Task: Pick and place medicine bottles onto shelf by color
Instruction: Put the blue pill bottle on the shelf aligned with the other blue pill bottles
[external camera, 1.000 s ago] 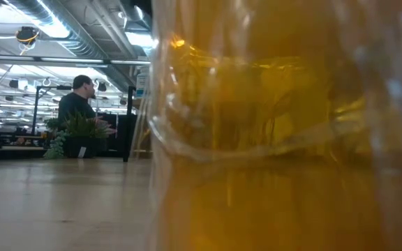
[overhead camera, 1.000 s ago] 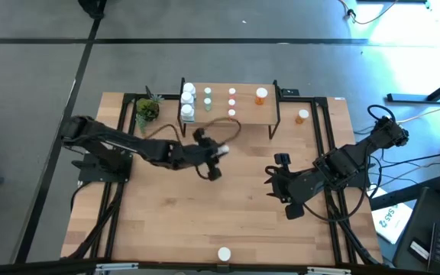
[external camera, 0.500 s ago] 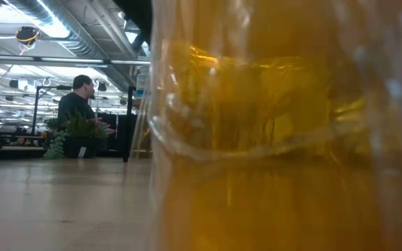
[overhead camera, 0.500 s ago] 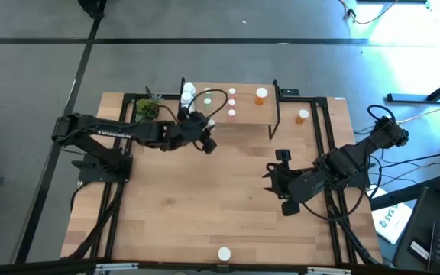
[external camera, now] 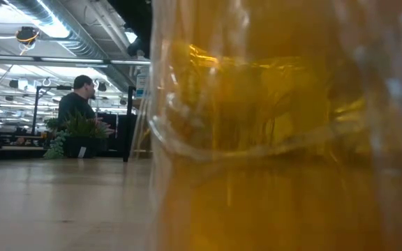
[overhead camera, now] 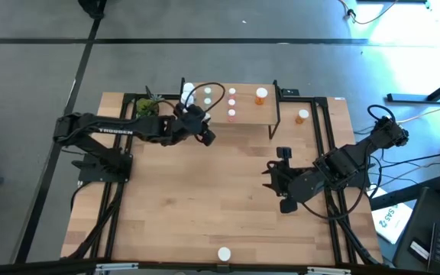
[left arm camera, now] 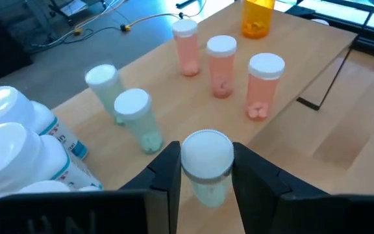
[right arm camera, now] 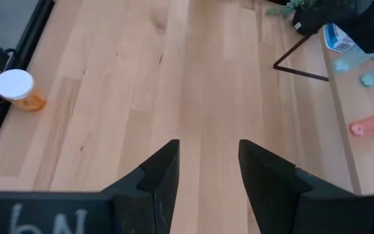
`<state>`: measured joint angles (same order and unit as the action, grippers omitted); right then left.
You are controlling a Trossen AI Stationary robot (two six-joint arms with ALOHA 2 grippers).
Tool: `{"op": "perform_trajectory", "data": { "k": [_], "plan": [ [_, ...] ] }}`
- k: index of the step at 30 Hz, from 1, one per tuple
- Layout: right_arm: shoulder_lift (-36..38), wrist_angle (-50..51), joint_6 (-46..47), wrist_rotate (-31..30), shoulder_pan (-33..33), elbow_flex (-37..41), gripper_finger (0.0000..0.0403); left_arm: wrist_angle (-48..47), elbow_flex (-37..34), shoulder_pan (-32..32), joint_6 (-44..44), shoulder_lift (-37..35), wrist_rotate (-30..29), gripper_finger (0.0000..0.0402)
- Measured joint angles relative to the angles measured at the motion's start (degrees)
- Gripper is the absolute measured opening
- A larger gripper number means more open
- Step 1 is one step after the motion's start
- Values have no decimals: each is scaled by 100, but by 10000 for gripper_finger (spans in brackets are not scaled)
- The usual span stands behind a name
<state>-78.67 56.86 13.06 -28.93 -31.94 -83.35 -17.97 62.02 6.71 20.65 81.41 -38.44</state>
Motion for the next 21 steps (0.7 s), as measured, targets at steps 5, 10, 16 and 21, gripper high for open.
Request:
{"op": "perform_trajectory", "data": {
  "k": [5, 10, 16, 21],
  "plan": [
    [0, 0, -2, 0, 0, 0, 161, 24, 4, 95, 19, 187, -3, 98],
    [0, 0, -4, 0, 0, 0, 161, 180, 4, 121, -80, 376, -47, 98],
    [0, 0, -4, 0, 0, 0, 161, 200, 4, 121, -169, 376, -151, 98],
    [0, 2, -7, -1, 0, 0, 161, 247, 4, 144, -179, 336, -257, 98]
  ]
}}
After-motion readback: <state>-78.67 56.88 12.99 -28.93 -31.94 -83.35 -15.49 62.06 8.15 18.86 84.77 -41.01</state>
